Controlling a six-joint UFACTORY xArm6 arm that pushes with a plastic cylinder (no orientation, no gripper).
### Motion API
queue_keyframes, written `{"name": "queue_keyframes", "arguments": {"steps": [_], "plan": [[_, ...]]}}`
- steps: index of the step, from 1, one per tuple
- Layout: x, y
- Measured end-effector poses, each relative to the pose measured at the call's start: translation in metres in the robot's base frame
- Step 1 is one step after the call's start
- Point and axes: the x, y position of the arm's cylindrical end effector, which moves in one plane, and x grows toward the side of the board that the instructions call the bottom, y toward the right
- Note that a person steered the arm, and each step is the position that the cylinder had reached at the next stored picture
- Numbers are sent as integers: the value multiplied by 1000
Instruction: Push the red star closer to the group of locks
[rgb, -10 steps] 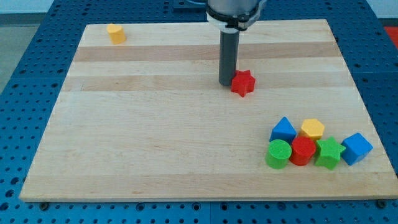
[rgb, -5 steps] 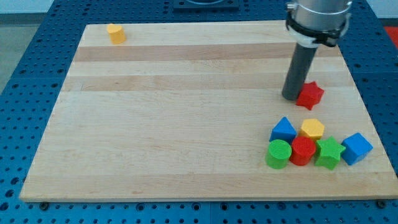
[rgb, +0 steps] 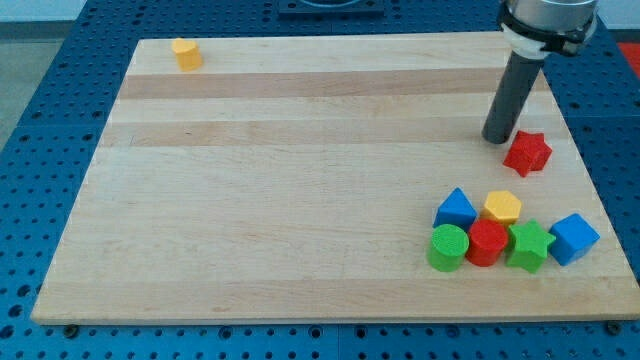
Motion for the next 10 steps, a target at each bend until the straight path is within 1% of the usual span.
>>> {"name": "queue_keyframes", "arguments": {"steps": [2, 3, 5, 6, 8, 10], "plan": [[-7, 50], [12, 53], [65, 53], [67, 53], [34, 53], [31, 38]]}}
